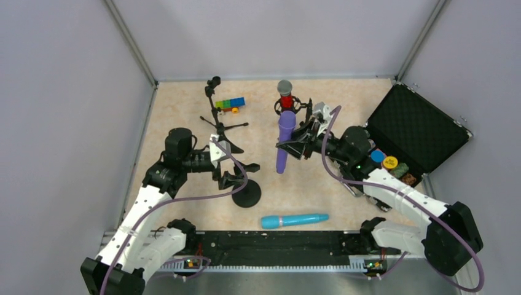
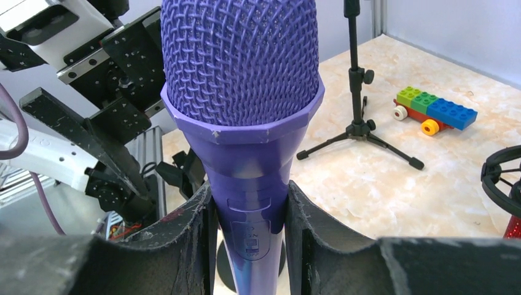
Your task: Attach the microphones to the stand
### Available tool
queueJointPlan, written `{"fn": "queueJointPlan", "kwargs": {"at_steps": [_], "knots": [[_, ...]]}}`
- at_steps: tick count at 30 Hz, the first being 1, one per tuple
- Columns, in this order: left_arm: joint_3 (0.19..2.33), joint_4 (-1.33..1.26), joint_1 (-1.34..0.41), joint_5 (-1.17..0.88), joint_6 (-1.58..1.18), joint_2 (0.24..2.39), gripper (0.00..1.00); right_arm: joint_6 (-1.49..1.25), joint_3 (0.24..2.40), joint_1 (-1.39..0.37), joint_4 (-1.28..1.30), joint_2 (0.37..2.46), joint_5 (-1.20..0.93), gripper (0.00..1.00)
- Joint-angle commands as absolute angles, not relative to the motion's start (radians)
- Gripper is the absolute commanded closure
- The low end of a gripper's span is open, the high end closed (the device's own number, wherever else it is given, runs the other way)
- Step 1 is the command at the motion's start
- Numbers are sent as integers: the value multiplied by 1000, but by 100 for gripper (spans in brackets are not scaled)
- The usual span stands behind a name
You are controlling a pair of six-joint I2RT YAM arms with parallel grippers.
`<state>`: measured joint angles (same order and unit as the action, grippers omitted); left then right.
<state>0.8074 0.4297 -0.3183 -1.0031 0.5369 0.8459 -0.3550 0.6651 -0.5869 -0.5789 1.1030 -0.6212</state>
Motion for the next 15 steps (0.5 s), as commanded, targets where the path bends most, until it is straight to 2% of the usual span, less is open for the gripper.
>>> {"fn": "queueJointPlan", "kwargs": {"at_steps": [1,15], "knots": [[827,439,-308,-1049,594,845,4,-315,659,-617,-698,1125,-630,100],[792,458,-305,-1028,600,849,7,-273,668,-707,-838,1155,-594,100]]}}
